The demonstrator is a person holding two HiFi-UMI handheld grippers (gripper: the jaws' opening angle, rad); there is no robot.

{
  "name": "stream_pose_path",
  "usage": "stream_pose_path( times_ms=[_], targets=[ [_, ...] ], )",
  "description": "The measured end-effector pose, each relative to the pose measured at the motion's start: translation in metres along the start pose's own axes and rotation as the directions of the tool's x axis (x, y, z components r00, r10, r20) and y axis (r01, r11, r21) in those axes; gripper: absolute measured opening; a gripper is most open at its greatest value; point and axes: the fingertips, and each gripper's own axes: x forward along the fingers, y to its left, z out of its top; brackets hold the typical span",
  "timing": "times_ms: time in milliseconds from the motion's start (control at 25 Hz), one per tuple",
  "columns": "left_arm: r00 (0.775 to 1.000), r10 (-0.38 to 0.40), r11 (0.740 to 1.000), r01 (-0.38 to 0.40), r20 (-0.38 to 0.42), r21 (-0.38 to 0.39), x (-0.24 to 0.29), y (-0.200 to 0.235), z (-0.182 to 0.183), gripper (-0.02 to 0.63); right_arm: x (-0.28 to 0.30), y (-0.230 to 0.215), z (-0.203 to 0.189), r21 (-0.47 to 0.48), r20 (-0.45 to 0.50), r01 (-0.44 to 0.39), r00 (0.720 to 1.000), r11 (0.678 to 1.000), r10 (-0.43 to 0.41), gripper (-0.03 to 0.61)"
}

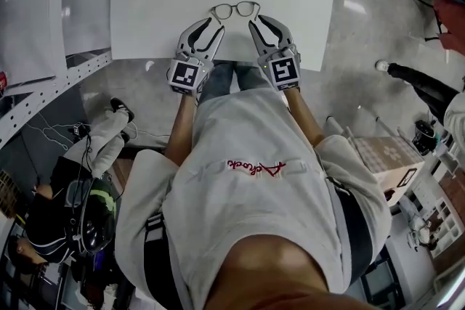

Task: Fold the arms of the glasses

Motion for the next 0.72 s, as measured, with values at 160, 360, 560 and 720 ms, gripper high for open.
stream_pose_path(
  times_ms=[160,360,560,720],
  targets=[
    [1.000,-0.006,1.000,0.006,-0.005,0.004,0.002,-0.001,0.002,0.144,0.003,0.001,0.003,-0.039,0.000,-0.001,1.000,0.999,0.001,0.099],
    [1.000,-0.015,1.000,0.015,-0.007,0.005,0.006,-0.001,0.002,0.144,0.005,-0.001,0.002,-0.057,-0.007,0.012,1.000,0.998,-0.013,0.054],
    [1.000,-0.020,1.000,0.020,-0.010,0.004,0.008,0.000,0.000,0.144,0.007,-0.002,0.002,-0.065,-0.009,0.015,1.000,0.998,-0.015,0.046],
    [0.999,-0.032,0.999,0.032,-0.013,-0.004,0.012,-0.001,-0.001,0.145,0.009,-0.001,0.002,-0.077,-0.017,0.007,1.000,0.997,-0.009,0.046]
  ],
)
